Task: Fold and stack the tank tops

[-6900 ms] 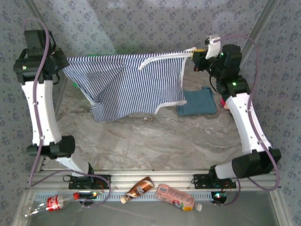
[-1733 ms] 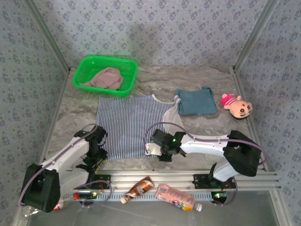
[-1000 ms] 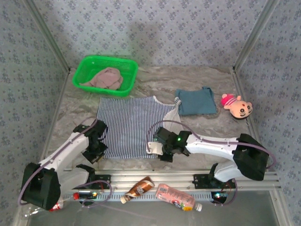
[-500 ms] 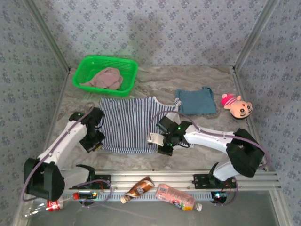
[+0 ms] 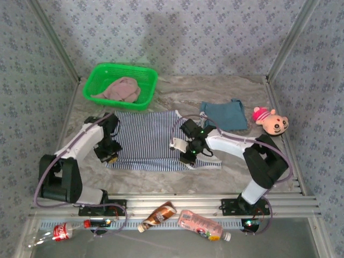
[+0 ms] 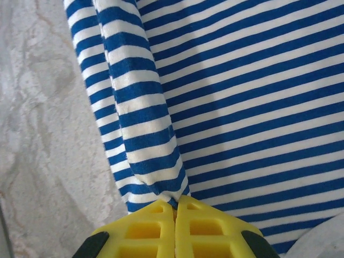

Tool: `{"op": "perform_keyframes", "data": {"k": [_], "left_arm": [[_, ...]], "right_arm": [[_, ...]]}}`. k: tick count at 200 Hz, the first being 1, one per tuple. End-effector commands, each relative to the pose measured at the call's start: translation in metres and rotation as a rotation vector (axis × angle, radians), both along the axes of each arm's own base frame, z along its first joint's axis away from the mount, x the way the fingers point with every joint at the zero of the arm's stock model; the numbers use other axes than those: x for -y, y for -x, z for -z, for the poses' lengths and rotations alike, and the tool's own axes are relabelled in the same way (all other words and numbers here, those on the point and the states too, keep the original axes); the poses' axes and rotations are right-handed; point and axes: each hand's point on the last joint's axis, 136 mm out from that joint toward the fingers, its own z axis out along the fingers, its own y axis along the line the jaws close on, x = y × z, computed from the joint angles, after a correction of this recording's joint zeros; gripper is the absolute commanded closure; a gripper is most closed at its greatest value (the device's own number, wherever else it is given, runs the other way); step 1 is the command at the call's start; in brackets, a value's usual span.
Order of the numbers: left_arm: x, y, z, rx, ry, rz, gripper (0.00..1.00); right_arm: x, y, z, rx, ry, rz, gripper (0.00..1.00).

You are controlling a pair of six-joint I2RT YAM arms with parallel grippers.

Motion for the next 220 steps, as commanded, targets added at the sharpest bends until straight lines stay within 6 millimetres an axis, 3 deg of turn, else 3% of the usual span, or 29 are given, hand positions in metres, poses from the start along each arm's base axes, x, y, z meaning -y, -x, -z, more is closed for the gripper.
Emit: {"op": "perform_keyframes", "data": {"k": [1,69,109,129,170,220], "left_arm": [[-0.003,-0.019,0.000,0.031,-0.006,0.041,0.91],[-0.014,-0.039,0.016,0.028,-0.020,0.032,0.84],[-0.023,-0.046,0.011,0.037,-0.040,0.034,0.59],[-0.029,-0.046,0.004,0.044,-0.036,0.021,0.55],[-0.025,-0.019,-0.012,0.036,0.007,-0.012,0.47],[-0.009,0.022,-0.007,0.021,0.103,-0.071,0.46]], "right_arm": [[-0.002,-0.016,0.002,0.019,0.020,-0.001,0.91],[-0.005,-0.056,0.013,0.112,0.107,0.086,0.86],[-0.002,-0.071,0.017,0.153,0.154,0.129,0.79],[0.002,-0.077,0.016,0.162,0.174,0.172,0.76],[0.016,-0.085,0.017,0.178,0.233,0.253,0.73],[0.014,-0.097,-0.003,0.194,0.205,0.317,0.69]]}}
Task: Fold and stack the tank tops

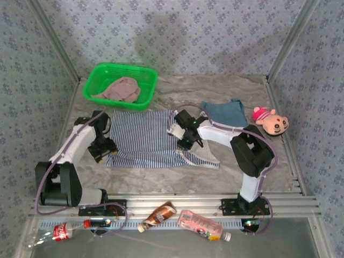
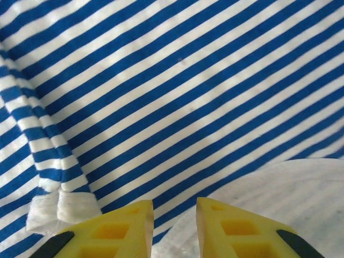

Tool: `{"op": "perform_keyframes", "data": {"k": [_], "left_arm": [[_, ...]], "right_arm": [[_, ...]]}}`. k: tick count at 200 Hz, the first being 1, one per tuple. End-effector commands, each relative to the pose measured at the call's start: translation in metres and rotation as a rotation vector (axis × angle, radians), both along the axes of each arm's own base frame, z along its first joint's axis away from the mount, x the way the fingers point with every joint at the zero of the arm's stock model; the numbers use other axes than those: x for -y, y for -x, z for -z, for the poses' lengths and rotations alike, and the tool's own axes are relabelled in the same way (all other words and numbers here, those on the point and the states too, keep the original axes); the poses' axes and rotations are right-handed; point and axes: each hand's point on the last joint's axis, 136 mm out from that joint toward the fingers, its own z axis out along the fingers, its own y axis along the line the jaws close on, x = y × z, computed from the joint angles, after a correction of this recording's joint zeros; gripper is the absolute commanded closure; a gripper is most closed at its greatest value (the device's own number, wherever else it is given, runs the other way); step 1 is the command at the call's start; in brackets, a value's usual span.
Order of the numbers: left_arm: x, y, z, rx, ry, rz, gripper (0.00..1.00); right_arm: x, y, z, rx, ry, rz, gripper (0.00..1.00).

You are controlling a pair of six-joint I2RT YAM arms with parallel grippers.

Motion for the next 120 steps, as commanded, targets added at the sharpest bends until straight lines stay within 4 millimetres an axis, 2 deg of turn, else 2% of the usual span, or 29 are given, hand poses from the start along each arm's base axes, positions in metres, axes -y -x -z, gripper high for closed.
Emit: {"op": "perform_keyframes", "data": {"k": [1,16,36,38,40,74,101,120], "left_arm": [[0.011,0.029,0.006,-0.066,0.065,-0.037,0.46],[0.014,0.032,0.015,-0.068,0.083,-0.044,0.47],[0.012,0.022,0.029,-0.071,0.069,-0.026,0.48],[0.011,0.020,0.030,-0.070,0.066,-0.022,0.47],[0.011,0.018,0.031,-0.071,0.064,-0.019,0.47],[0.005,-0.005,0.044,-0.086,0.016,0.032,0.50],[-0.004,-0.005,0.048,-0.115,-0.032,0.068,0.56],[-0.010,-0.003,0.049,-0.137,-0.059,0.085,0.62]], "right_arm": [[0.003,-0.008,-0.012,0.011,0.004,0.062,0.69],[0.002,-0.005,-0.018,0.004,-0.028,0.064,0.69],[-0.002,-0.007,-0.031,0.039,-0.073,0.074,0.68],[0.004,0.000,-0.023,0.019,-0.060,0.076,0.69],[0.004,0.001,-0.023,0.018,-0.062,0.076,0.68],[-0.002,0.022,-0.031,0.000,-0.132,0.077,0.68],[-0.012,0.050,-0.035,-0.031,-0.200,0.050,0.67],[-0.021,0.069,-0.030,-0.056,-0.222,0.011,0.65]]}}
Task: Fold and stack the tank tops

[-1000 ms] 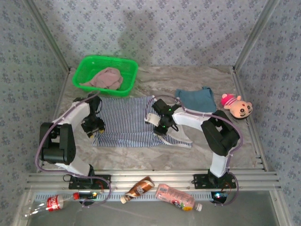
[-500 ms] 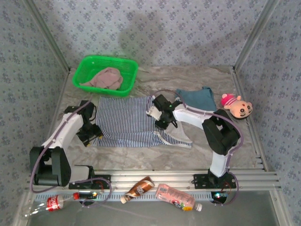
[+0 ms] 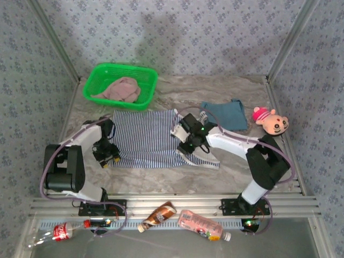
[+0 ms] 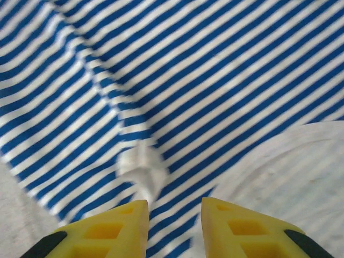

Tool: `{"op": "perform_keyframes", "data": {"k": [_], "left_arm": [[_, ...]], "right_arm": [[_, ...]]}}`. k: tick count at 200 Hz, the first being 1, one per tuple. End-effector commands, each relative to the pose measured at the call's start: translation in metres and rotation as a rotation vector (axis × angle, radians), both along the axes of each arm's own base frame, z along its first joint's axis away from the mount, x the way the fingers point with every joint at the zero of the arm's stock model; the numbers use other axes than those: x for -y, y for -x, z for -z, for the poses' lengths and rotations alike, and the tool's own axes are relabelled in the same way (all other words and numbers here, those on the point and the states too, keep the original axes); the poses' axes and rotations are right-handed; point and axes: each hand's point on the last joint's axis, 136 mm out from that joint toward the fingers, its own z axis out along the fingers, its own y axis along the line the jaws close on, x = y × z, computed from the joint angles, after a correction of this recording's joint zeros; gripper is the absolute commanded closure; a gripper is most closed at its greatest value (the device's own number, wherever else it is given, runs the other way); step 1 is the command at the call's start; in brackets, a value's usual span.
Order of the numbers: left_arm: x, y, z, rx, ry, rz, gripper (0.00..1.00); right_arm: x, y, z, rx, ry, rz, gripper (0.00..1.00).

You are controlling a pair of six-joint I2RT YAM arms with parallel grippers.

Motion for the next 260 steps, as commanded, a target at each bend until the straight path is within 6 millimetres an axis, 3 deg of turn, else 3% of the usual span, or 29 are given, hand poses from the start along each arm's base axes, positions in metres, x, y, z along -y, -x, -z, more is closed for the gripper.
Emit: {"op": "perform_keyframes", "data": {"k": [1,57,109,147,190,234,260], "left_arm": [[-0.012,-0.006,-0.003,-0.002,-0.057,0.054,0.63],[-0.021,0.002,-0.003,-0.043,-0.093,0.089,0.86],[-0.029,0.003,-0.003,-0.063,-0.119,0.115,1.00],[-0.038,-0.002,-0.018,-0.031,-0.166,0.109,1.00],[-0.049,0.008,-0.038,-0.027,-0.235,0.070,1.00],[-0.049,0.034,-0.024,-0.086,-0.237,0.036,1.00],[-0.048,0.026,-0.016,-0.102,-0.244,0.054,1.00]], "right_arm": [[-0.017,0.026,-0.001,-0.048,-0.076,-0.035,0.65],[-0.034,0.045,0.027,-0.116,-0.087,-0.020,0.64],[-0.025,0.052,0.051,-0.175,-0.054,0.028,0.65],[-0.005,0.061,0.070,-0.243,0.038,0.110,0.73],[0.014,0.056,0.067,-0.236,0.058,0.202,0.76],[0.017,0.056,0.064,-0.262,0.047,0.223,0.76],[0.013,0.054,0.051,-0.263,-0.004,0.232,0.75]]}}
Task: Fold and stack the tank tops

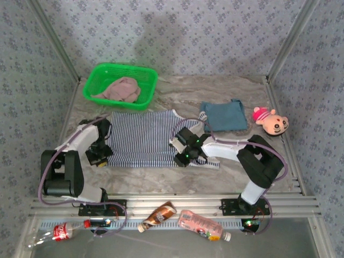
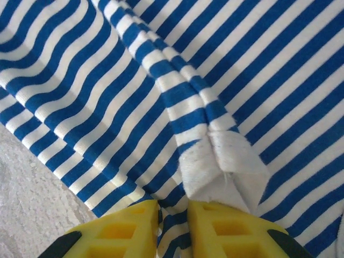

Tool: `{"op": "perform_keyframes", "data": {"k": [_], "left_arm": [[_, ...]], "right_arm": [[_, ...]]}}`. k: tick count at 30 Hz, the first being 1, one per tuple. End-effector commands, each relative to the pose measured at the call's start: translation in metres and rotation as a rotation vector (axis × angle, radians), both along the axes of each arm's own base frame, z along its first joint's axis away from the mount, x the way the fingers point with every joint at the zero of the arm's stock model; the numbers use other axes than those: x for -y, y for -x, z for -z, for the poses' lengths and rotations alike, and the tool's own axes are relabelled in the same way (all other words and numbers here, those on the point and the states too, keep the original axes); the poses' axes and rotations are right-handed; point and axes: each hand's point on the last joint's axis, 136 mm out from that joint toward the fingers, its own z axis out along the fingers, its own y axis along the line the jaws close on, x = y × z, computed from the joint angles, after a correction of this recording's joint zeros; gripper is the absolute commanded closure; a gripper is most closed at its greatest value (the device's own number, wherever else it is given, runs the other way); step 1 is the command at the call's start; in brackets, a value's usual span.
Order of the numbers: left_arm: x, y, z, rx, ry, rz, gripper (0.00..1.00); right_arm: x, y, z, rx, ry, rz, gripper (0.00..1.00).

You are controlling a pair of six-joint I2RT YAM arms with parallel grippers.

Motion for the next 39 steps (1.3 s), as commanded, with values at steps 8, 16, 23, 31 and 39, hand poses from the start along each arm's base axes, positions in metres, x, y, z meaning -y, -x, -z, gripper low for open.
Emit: {"op": "perform_keyframes", "data": {"k": [8,16,23,31,39], "left_arm": [[-0.001,0.009,0.020,-0.078,-0.017,-0.003,0.82],[-0.001,0.008,-0.013,0.011,-0.025,-0.046,0.60],[0.026,-0.004,-0.045,0.128,0.072,-0.070,0.46],[0.091,-0.031,-0.014,0.194,0.247,-0.066,0.43],[0.083,-0.032,0.017,0.156,0.221,-0.023,0.42]], "right_arm": [[0.035,0.006,-0.031,-0.060,-0.017,0.127,0.69],[0.057,0.014,-0.040,-0.118,-0.014,0.189,0.69],[0.098,0.034,-0.041,-0.204,0.101,0.328,0.64],[0.165,0.051,-0.041,-0.279,0.215,0.609,0.52],[0.173,0.051,-0.026,-0.361,0.211,0.676,0.49]]}}
